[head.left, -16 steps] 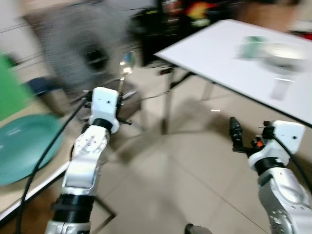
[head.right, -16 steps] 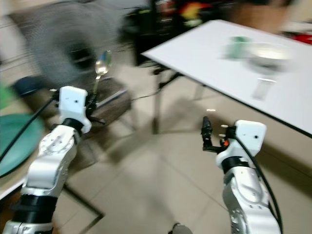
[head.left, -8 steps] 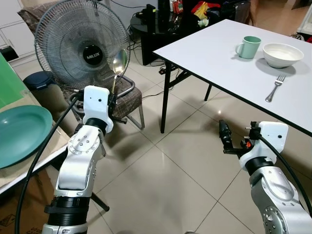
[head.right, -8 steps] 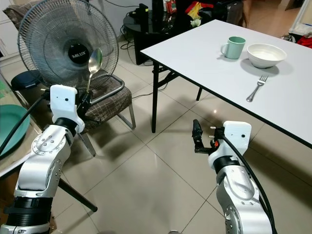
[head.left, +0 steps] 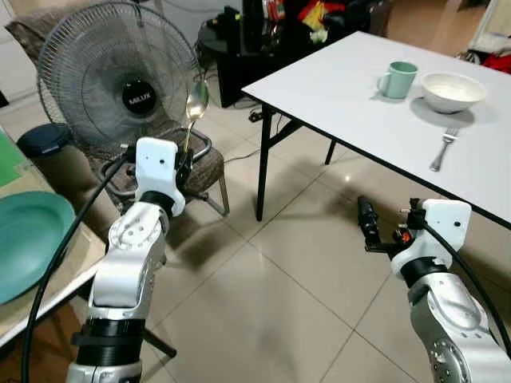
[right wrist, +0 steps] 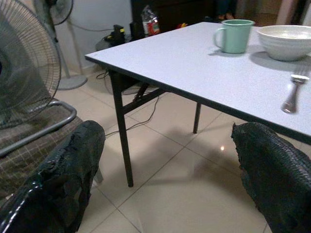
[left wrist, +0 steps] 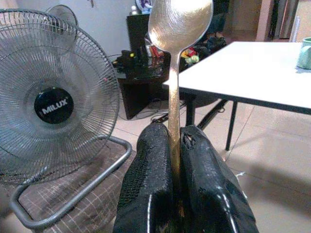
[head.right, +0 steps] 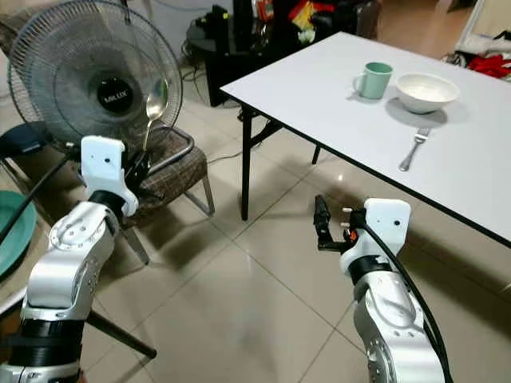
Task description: Setting the table
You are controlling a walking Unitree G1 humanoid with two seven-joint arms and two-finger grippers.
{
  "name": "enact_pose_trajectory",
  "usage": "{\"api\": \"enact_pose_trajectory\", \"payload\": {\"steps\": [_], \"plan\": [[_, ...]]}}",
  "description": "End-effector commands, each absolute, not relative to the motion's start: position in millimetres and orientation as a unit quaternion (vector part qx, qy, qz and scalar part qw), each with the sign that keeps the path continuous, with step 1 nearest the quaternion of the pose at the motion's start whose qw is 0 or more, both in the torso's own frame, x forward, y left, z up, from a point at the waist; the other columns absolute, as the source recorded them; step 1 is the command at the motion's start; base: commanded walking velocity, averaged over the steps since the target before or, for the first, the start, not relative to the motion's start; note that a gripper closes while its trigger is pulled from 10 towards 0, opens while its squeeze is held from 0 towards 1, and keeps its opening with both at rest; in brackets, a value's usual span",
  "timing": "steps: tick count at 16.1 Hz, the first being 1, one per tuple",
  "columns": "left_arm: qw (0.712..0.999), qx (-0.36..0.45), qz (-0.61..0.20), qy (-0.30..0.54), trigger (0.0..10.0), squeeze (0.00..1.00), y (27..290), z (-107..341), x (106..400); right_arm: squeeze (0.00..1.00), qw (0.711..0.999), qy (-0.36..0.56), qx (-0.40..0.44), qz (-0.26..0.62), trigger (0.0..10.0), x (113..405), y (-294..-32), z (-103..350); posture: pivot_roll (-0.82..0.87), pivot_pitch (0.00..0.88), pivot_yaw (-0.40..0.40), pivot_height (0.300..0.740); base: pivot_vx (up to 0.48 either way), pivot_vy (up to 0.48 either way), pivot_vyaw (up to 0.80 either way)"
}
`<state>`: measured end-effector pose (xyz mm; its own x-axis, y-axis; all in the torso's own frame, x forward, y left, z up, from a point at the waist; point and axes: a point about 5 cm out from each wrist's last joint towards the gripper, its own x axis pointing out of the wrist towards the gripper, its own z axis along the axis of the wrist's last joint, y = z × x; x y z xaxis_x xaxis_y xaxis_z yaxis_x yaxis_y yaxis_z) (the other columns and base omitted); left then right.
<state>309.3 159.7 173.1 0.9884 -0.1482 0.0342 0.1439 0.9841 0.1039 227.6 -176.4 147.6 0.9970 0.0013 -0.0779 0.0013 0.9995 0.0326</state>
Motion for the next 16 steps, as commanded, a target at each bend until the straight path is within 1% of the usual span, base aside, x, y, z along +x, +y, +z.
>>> {"api": "enact_pose_trajectory", "payload": {"steps": [1, 5, 8, 15, 16], "plan": [[0.996, 0.053, -0.063, -0.021, 10.0, 0.00, 167.4, 176.5, 310.4, 0.00, 1.000, 0.022, 0.010, 0.015, 10.0, 230.8, -171.8, 154.1, -0.02, 0.000, 0.044, 0.740, 0.322, 0.000, 0.00], [0.996, 0.053, -0.064, -0.022, 10.0, 0.00, 167.1, 177.5, 310.5, 0.00, 0.999, 0.023, -0.012, 0.039, 10.0, 232.0, -167.6, 155.2, -0.03, 0.000, 0.041, 0.740, 0.322, 0.000, 0.00], [0.996, 0.053, -0.069, -0.024, 10.0, 0.00, 165.1, 178.6, 310.5, 0.00, 0.999, 0.020, -0.018, 0.040, 10.0, 233.5, -167.2, 156.0, -0.03, 0.000, 0.040, 0.740, 0.326, 0.000, 0.58], [0.996, 0.051, -0.070, -0.020, 10.0, 0.00, 164.3, 176.5, 309.8, 0.00, 0.999, 0.022, -0.017, 0.042, 10.0, 234.5, -167.9, 155.0, -0.03, 0.000, 0.036, 0.740, 0.325, 0.000, 0.00], [0.996, 0.049, -0.069, -0.019, 10.0, 0.00, 164.5, 175.9, 308.2, 0.00, 0.999, 0.024, -0.018, 0.045, 10.0, 234.8, -167.9, 154.5, -0.03, 0.000, 0.024, 0.740, 0.322, 0.000, 0.00]]}}
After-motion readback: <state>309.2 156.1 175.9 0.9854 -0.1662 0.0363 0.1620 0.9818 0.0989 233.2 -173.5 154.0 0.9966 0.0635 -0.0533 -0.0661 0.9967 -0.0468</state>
